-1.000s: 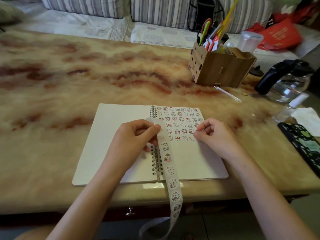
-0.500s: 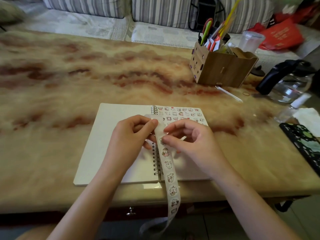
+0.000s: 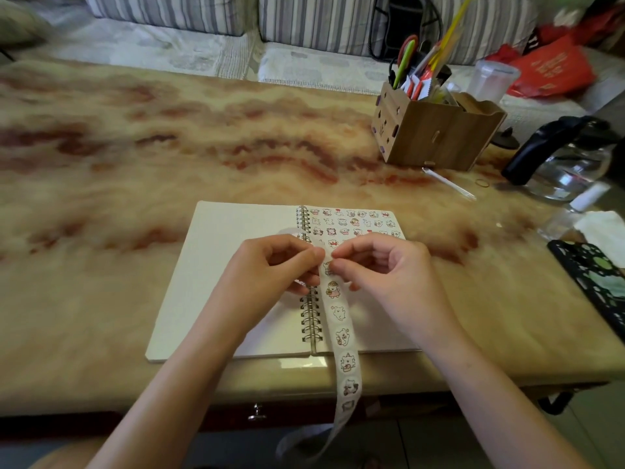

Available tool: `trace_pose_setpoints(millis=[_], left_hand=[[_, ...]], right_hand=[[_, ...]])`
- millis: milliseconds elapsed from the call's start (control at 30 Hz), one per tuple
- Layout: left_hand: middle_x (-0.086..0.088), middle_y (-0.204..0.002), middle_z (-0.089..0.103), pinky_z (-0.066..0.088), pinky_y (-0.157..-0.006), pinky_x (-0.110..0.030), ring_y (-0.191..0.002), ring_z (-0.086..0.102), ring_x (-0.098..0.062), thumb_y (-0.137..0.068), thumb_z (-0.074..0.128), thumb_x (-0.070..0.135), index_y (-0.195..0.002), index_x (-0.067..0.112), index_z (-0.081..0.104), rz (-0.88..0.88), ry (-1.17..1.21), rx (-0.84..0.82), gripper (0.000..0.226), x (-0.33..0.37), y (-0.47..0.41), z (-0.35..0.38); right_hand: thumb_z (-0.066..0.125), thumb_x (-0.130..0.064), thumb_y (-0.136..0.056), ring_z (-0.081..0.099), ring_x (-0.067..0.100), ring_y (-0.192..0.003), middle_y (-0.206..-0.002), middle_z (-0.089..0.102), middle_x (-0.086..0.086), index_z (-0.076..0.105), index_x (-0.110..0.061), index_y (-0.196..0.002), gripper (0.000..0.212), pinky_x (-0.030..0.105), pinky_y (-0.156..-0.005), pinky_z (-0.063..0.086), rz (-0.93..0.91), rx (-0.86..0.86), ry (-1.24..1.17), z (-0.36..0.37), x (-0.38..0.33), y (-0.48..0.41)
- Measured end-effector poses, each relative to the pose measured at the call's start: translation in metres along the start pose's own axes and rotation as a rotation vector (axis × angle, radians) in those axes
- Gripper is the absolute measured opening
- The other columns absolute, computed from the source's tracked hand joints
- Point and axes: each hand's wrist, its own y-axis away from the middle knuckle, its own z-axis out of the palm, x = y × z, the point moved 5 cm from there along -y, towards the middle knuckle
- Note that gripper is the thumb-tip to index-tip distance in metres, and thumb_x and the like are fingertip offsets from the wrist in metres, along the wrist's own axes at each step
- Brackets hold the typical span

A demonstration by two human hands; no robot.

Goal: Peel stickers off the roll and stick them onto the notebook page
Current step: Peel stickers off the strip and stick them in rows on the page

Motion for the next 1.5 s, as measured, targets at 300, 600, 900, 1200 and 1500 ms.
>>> trace_pose_setpoints(millis=[300,600,900,1200,1500], left_hand=[[-0.004,-0.068,0.072,0.057,-0.062,-0.022,-0.065,0.069,-0.013,-0.083,0.066,0.014,-0.077,0.012,0.072,0.013,0.026,0.022,0.009,0.001,0.001,0.000],[-0.003,-0.063,0.071,0.054,-0.058,-0.019,-0.061,0.068,-0.011,-0.083,0.067,0.013,-0.075,0.011,0.072,-0.002,0.033,0.047,0.010,0.000,0.001,0.000],[-0.007,-0.067,0.072,0.054,-0.057,-0.019,-0.060,0.067,-0.009,-0.084,0.066,0.013,-0.080,0.005,0.072,-0.018,0.020,0.067,0.010,-0.002,0.000,-0.001],[-0.005,-0.063,0.071,0.053,-0.053,-0.016,-0.055,0.065,-0.006,-0.086,0.065,0.012,-0.077,0.007,0.070,-0.039,0.006,0.109,0.011,-0.004,-0.001,-0.002],[-0.009,-0.069,0.072,0.056,-0.058,-0.023,-0.058,0.065,-0.007,-0.087,0.064,0.016,-0.079,0.008,0.070,-0.068,-0.051,0.110,0.013,-0.007,-0.002,-0.003]], right_hand=[[0.075,-0.004,-0.077,0.068,0.012,-0.071,-0.077,0.073,0.001,0.073,-0.016,-0.080,0.013,0.022,-0.070,0.056,-0.028,0.024,0.044,-0.001,-0.003,0.002],[0.076,-0.014,-0.078,0.059,0.008,-0.071,-0.079,0.068,-0.008,0.071,-0.023,-0.077,0.010,0.018,-0.062,0.046,-0.105,0.054,0.259,-0.001,-0.009,0.005],[0.074,-0.023,-0.079,0.047,0.007,-0.074,-0.084,0.059,-0.012,0.068,-0.029,-0.076,0.010,0.021,-0.071,0.041,-0.109,0.005,0.298,-0.001,-0.007,0.002],[0.071,-0.017,-0.081,0.056,0.001,-0.066,-0.076,0.073,-0.007,0.070,-0.019,-0.081,0.003,0.014,-0.060,0.044,0.058,0.017,-0.009,-0.024,-0.005,-0.004],[0.070,-0.007,-0.081,0.048,-0.001,-0.042,-0.053,0.062,-0.008,0.071,-0.005,-0.082,0.002,0.012,-0.039,0.036,0.380,0.120,0.137,-0.085,0.035,-0.015]])
